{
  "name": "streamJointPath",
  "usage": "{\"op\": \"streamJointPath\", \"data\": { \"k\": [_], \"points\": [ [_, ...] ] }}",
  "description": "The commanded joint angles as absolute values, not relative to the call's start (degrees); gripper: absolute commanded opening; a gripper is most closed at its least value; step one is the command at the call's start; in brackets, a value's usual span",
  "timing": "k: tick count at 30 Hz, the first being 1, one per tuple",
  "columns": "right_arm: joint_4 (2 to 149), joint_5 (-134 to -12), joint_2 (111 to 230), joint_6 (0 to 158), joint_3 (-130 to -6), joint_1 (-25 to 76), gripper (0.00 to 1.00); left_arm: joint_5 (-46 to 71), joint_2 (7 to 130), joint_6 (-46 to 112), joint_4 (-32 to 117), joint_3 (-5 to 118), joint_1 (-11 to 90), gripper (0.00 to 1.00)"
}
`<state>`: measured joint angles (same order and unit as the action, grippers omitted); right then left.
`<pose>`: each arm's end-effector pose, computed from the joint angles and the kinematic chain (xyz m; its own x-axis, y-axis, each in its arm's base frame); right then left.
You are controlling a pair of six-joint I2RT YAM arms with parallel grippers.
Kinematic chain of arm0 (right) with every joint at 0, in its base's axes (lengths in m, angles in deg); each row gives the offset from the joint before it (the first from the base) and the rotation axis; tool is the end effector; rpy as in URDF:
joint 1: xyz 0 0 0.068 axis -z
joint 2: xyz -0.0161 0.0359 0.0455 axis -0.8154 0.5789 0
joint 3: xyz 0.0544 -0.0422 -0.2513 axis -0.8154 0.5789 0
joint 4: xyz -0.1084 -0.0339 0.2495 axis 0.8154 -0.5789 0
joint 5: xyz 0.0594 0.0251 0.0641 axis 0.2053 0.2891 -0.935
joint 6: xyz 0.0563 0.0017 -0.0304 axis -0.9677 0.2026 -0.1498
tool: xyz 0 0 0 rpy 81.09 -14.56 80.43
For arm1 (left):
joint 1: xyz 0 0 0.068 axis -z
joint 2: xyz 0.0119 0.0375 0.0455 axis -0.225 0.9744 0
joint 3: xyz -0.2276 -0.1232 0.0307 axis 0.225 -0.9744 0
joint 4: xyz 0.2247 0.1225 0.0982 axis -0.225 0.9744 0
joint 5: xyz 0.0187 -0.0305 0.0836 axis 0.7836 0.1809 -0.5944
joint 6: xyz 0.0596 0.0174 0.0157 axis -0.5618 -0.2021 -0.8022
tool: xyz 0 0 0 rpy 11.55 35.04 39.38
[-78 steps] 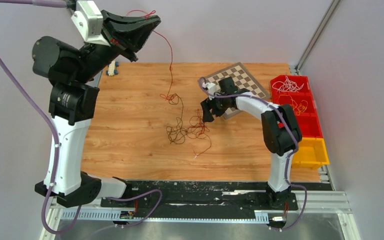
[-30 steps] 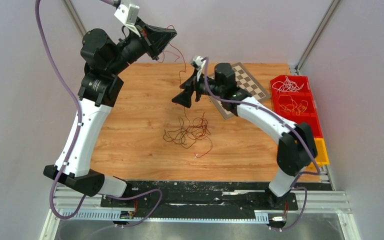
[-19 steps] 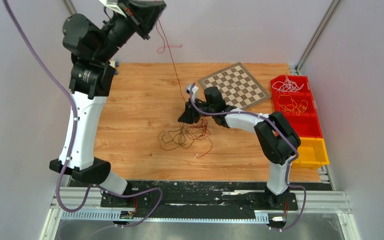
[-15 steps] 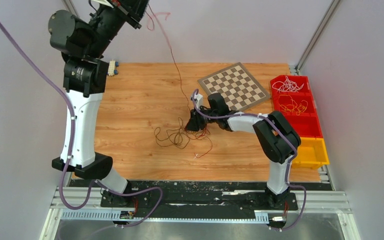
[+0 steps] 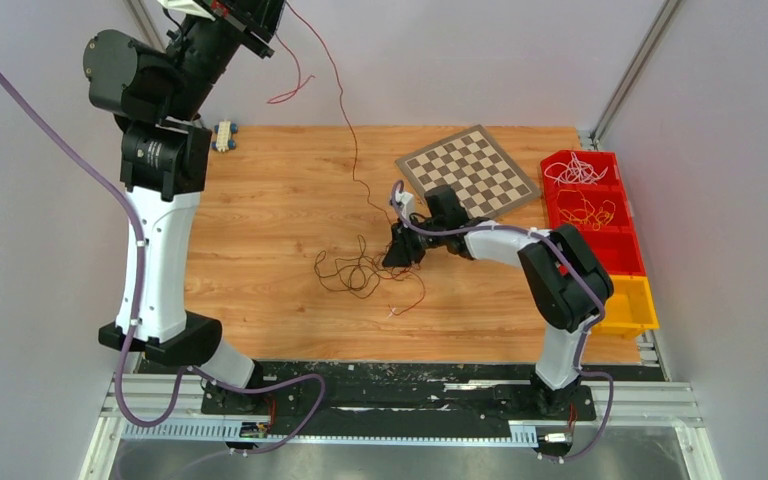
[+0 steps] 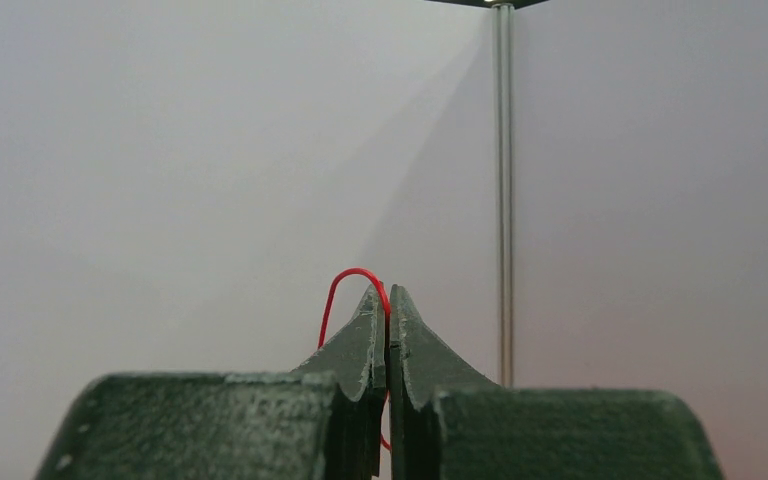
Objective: Untangle the cables
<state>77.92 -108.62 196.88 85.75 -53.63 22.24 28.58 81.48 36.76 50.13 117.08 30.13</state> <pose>0.3158 0.2409 0.1302 -0.5927 -0.3758 -0.7124 -0.8027 0.3482 0.4842 0.2321 -0.0931 0.6631 0.4271 -0.3840 -0.8186 0.7151 0.6975 0.0460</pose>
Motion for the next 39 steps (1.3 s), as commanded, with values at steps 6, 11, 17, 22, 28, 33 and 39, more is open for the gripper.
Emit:
{"op": "streamJointPath", "data": {
  "k": [6, 11, 17, 22, 28, 33, 39],
  "points": [
    [69.4, -108.7, 197.6, 92.5, -56.7, 25.8, 0.33, 15.9, 81.0, 27.4, 42.5, 125.4, 29.6, 0.0],
    [67.0, -110.0, 196.4, 93.5, -57.6, 26.9, 0.62, 13.5, 79.9, 28.0, 41.2, 124.1, 29.6, 0.0],
    [63.1, -112.2, 190.6, 95.1, -60.1, 27.5, 0.74, 15.7, 76.5, 29.5, 41.4, 116.6, 29.6, 0.0],
    [61.1, -112.8, 184.1, 93.2, -66.9, 27.5, 0.9, 20.0, 73.9, 31.7, 42.4, 110.7, 29.5, 0.0],
    [61.1, -113.2, 180.3, 89.5, -79.6, 27.6, 1.0, 24.2, 71.1, 37.8, 47.6, 102.9, 29.3, 0.0],
    [61.2, -114.7, 178.5, 87.4, -89.7, 27.5, 1.0, 40.4, 71.1, 51.5, 41.8, 93.3, 29.3, 0.0],
    [65.5, -115.3, 175.6, 83.5, -92.1, 27.2, 1.0, 48.7, 73.3, 61.6, 34.6, 87.1, 30.9, 0.0]
  ]
}}
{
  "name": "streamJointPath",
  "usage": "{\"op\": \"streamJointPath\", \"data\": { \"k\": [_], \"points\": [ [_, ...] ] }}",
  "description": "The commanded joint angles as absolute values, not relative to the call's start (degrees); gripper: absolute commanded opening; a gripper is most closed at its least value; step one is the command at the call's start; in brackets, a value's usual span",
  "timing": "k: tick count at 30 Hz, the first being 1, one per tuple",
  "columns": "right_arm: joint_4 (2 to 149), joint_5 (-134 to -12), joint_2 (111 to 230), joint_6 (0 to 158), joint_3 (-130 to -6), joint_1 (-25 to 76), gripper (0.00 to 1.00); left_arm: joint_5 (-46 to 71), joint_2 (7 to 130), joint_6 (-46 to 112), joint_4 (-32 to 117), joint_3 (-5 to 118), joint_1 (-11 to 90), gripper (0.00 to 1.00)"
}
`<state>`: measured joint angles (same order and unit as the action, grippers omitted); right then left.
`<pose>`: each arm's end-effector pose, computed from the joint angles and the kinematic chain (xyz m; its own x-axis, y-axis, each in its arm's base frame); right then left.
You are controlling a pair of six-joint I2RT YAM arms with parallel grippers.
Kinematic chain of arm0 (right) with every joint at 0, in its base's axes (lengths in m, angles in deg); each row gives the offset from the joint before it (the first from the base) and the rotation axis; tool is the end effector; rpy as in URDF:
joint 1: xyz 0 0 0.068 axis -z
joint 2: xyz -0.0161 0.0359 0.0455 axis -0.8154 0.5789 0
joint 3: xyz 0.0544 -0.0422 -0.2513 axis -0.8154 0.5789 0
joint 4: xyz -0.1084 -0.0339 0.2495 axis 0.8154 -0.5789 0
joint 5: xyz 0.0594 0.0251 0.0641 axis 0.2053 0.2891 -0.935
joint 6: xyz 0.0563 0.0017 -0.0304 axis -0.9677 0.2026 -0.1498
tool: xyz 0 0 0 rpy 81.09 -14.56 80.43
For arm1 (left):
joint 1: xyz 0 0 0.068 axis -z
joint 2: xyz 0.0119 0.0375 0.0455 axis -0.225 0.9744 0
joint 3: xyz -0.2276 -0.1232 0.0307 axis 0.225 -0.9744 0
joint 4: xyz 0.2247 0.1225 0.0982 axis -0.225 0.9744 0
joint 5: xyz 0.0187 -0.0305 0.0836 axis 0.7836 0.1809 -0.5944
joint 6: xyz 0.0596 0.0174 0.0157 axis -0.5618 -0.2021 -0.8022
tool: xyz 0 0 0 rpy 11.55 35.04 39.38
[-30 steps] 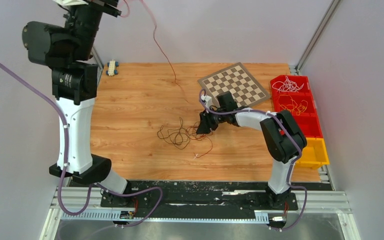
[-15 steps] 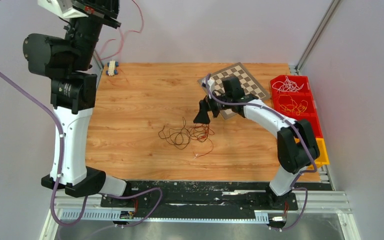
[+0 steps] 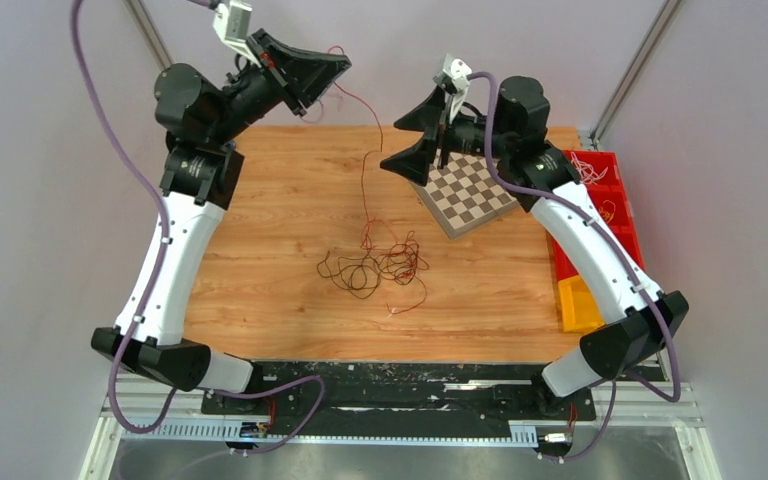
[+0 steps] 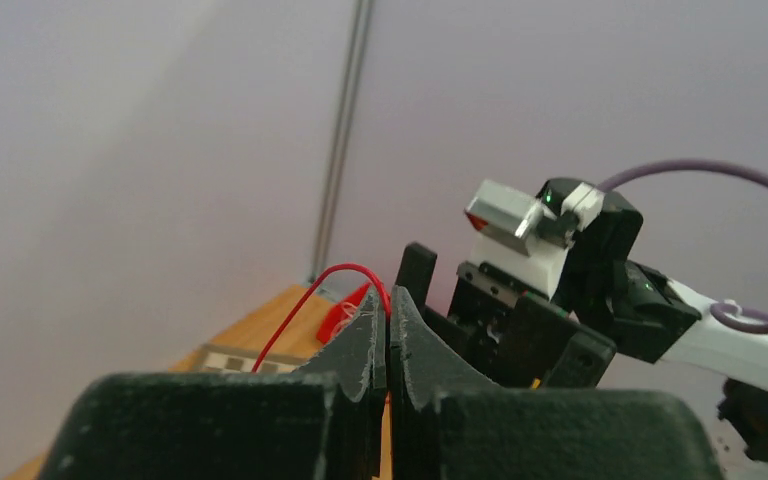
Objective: Untangle the cables
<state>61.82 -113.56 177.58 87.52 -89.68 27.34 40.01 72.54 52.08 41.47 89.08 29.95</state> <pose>0.3070 0.2002 0.4543 -0.0526 -0.0500 -0.9974 -0.9688 0.2446 0.0388 0.2622 -0.1104 0.5797 0.0216 -0.4385 -0.8985 0.8608 0.4653 -0.2064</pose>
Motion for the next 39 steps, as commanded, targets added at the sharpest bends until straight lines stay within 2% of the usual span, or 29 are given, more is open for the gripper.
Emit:
{"op": "streamJointPath", "data": {
  "k": [1, 13, 15, 26, 32, 39],
  "points": [
    [66.2, -115.0, 175.4, 83.5, -92.3, 27.1, 1.0, 49.4, 73.6, 62.1, 34.3, 86.8, 31.4, 0.0],
    [68.1, -117.0, 176.5, 87.0, -92.8, 25.3, 1.0, 63.6, 77.6, 76.2, 23.8, 83.8, 36.6, 0.0],
    [69.3, -117.8, 176.7, 86.1, -92.8, 25.0, 0.97, 64.2, 78.0, 77.3, 22.7, 83.1, 37.6, 0.0],
    [71.5, -120.2, 175.0, 78.9, -85.1, 24.1, 0.4, 62.8, 79.4, 78.9, 19.7, 85.8, 37.6, 0.0],
    [71.7, -119.5, 169.4, 77.2, -78.5, 24.3, 0.02, 54.9, 77.2, 76.3, 23.3, 83.6, 32.0, 0.0],
    [71.5, -113.2, 165.2, 78.1, -78.9, 25.9, 0.0, 55.1, 74.0, 72.3, 28.5, 76.4, 27.2, 0.0]
  ]
}}
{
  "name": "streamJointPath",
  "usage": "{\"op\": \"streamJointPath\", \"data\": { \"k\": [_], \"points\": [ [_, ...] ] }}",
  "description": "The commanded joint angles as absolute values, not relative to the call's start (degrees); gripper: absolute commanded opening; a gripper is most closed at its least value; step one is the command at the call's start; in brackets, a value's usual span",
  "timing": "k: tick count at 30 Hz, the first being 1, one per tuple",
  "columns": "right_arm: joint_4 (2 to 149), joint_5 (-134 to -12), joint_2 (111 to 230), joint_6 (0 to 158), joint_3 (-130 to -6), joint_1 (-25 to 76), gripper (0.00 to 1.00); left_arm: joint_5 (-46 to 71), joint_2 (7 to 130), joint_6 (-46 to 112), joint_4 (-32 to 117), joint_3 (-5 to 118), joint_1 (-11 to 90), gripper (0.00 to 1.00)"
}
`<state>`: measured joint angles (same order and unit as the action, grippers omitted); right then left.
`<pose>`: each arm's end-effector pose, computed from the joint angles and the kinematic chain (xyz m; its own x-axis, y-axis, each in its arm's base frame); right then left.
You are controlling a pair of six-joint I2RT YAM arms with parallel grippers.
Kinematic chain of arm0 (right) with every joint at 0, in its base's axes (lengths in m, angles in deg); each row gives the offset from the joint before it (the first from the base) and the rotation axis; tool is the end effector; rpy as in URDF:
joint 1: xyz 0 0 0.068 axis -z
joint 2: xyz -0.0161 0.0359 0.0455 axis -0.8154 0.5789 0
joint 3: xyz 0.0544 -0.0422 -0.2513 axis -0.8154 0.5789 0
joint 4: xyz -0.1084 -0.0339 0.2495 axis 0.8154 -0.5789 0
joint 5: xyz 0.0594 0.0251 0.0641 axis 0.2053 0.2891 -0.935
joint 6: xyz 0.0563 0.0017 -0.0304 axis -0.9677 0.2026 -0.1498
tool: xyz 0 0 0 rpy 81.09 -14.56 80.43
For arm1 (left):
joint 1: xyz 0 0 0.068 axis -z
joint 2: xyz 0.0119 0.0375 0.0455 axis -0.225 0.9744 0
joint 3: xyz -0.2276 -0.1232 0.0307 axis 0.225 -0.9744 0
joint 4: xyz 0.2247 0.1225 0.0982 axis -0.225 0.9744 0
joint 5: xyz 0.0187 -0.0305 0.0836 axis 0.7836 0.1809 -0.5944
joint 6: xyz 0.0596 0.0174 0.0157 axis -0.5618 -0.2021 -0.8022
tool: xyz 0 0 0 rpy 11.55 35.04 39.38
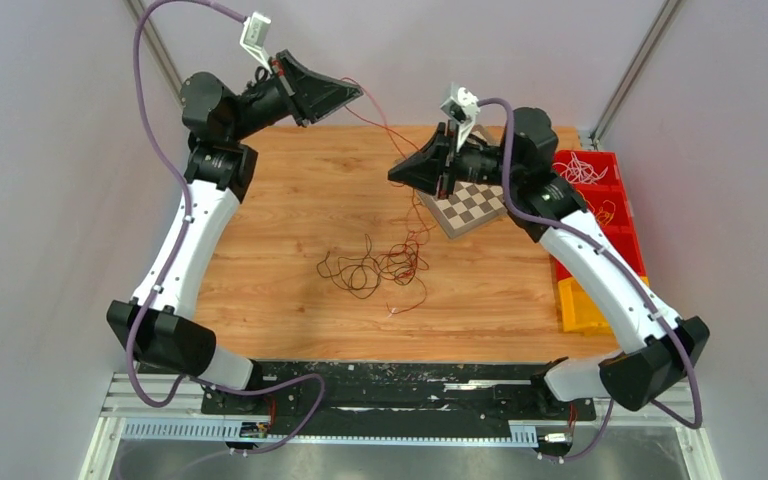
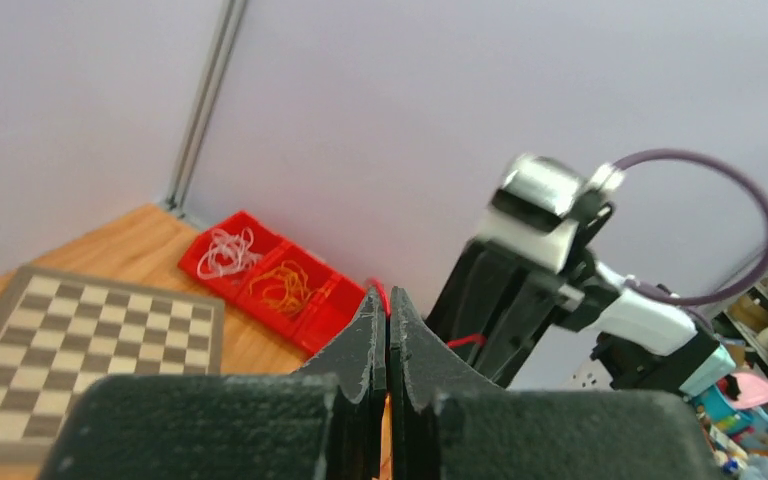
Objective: Untangle the cables
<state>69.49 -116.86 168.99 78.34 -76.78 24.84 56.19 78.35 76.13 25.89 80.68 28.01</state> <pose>0.2689 0.1989 0.4379 -0.1570 0.0020 -0.9876 -0.9769 0.1465 0.1556 0.3110 -0.1240 0.5244 -0.3907 -0.4140 -0.8222 0.8671 0.1342 -0.4796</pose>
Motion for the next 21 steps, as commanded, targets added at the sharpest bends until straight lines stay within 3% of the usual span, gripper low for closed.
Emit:
{"op": "streamJointPath", "data": {
  "k": [1, 6, 9, 13, 18, 20, 21],
  "points": [
    [71.5, -112.1, 165.0, 78.2, -79.7, 26.5, 0.0, 55.3, 72.5, 70.6, 30.2, 73.4, 27.2, 0.0],
    [71.9, -108.7, 165.4, 75.8, -84.6, 30.4, 0.0, 53.1, 66.0, 61.8, 37.5, 60.8, 27.6, 0.0],
    [73.3, -109.0, 166.5, 70.6, -86.5, 32.0, 0.0, 53.9, 66.3, 59.6, 39.1, 56.4, 32.8, 0.0],
    [74.8, -110.5, 167.6, 65.8, -85.7, 33.1, 0.0, 55.1, 70.8, 54.4, 39.5, 60.3, 43.6, 0.0],
    [75.5, -112.8, 166.8, 58.5, -83.3, 38.7, 0.0, 54.1, 80.4, 53.6, 41.9, 69.4, 48.8, 0.01],
    [74.6, -113.9, 165.1, 58.8, -81.6, 43.2, 0.0, 54.1, 81.2, 53.1, 42.1, 70.8, 48.9, 0.26],
    [73.0, -114.9, 163.9, 60.2, -80.7, 45.7, 0.0, 54.1, 80.9, 52.6, 42.1, 70.8, 48.2, 0.52]
  ]
}}
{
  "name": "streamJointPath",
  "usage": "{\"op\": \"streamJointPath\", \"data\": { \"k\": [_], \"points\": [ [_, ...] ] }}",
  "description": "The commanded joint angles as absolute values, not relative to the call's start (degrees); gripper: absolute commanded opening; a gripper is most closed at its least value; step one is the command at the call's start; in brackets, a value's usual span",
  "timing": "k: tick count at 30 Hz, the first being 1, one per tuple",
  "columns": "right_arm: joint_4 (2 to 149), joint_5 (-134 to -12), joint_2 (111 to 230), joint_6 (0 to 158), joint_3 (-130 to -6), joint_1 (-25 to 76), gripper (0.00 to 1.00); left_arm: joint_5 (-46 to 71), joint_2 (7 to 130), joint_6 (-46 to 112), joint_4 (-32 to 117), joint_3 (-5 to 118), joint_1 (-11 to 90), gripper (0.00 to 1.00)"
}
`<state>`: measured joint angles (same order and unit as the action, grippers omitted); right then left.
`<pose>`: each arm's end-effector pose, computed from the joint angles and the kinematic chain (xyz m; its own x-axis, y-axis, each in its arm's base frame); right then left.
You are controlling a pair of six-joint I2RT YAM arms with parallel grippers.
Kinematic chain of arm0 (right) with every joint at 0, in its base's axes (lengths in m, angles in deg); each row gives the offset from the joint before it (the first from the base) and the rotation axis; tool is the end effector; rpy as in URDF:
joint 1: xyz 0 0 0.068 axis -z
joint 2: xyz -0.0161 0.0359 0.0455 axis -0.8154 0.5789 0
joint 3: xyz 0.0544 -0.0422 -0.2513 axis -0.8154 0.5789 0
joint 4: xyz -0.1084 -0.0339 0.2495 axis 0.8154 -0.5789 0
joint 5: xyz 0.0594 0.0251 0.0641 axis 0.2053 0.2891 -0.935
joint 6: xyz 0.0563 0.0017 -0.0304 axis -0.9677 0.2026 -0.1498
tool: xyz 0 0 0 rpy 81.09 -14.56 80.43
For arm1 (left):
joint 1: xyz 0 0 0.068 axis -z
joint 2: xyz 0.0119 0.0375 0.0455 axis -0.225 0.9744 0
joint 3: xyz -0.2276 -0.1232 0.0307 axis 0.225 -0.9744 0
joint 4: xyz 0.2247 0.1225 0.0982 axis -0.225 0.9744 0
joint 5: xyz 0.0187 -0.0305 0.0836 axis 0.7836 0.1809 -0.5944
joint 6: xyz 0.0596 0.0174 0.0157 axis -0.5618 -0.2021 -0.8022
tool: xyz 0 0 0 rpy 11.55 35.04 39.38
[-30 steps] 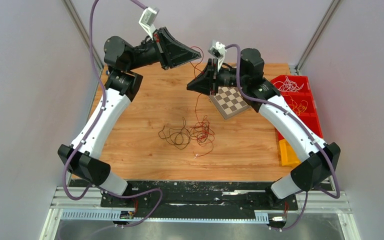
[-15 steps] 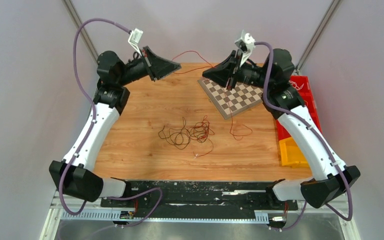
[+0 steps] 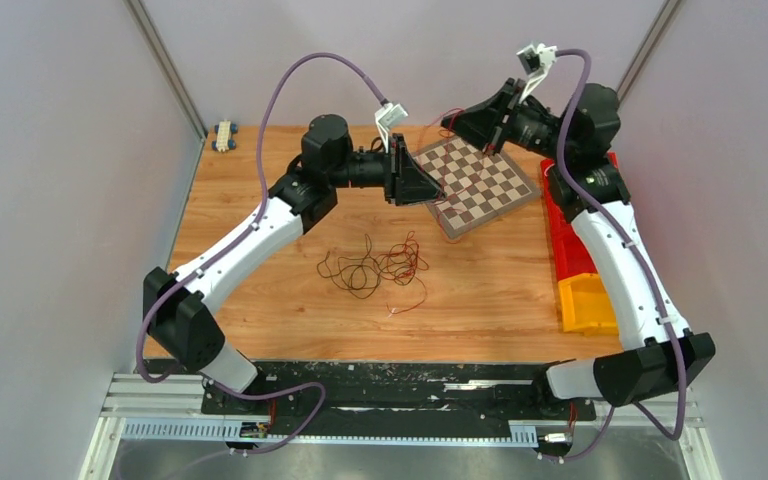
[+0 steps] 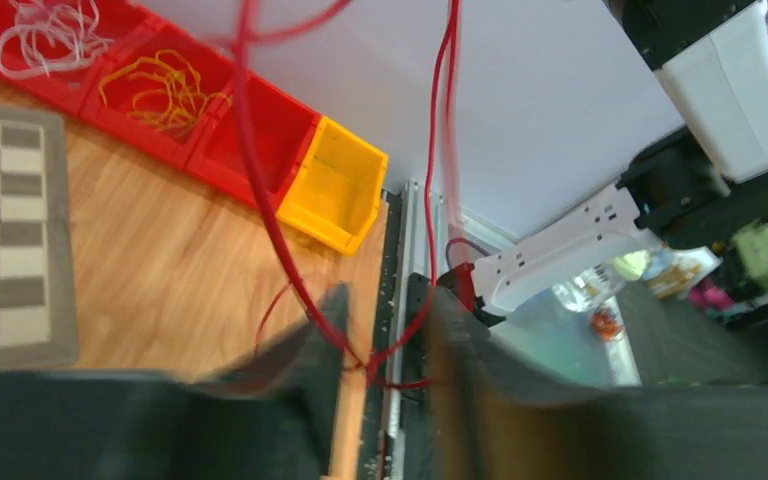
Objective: Untangle the cables
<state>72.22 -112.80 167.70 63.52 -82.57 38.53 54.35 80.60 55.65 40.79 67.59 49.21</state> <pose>0.2939 0.1230 0.4856 -0.2158 0.2024 -0.9552 -0.8747 0.3948 0.2812 0.2821 -0.2539 0.4044 -0.5651 -0.0320 -0.8244 0.8228 0.0518 -0.5660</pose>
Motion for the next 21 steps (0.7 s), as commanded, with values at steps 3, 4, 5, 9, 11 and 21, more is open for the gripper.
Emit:
{"op": "streamJointPath", "data": {
  "k": [3, 4, 5, 9, 11, 21],
  "points": [
    [62.7, -119.9, 159.8, 68.4, -78.3, 55.7, 0.0, 53.8, 75.5, 50.0, 40.7, 65.8, 44.2, 0.96],
    [57.7, -120.7, 158.5, 72.0, -77.4, 59.2, 0.0, 54.0, 74.3, 48.7, 40.4, 64.3, 43.0, 0.99],
    [52.2, -121.5, 157.3, 75.9, -76.4, 62.2, 0.0, 54.6, 71.5, 47.8, 40.3, 61.5, 41.0, 1.0],
    [33.5, -122.0, 155.1, 95.0, -75.6, 74.6, 0.0, 54.4, 65.7, 37.7, 49.1, 57.2, 37.8, 1.0],
    [27.6, -121.5, 155.3, 102.0, -75.8, 79.2, 0.0, 54.2, 63.9, 33.8, 52.8, 55.7, 37.6, 1.0],
    [-4.2, -121.4, 171.0, 140.4, -87.0, 84.6, 0.0, 53.0, 57.5, 39.4, 44.3, 42.8, 37.6, 1.0]
  ]
}}
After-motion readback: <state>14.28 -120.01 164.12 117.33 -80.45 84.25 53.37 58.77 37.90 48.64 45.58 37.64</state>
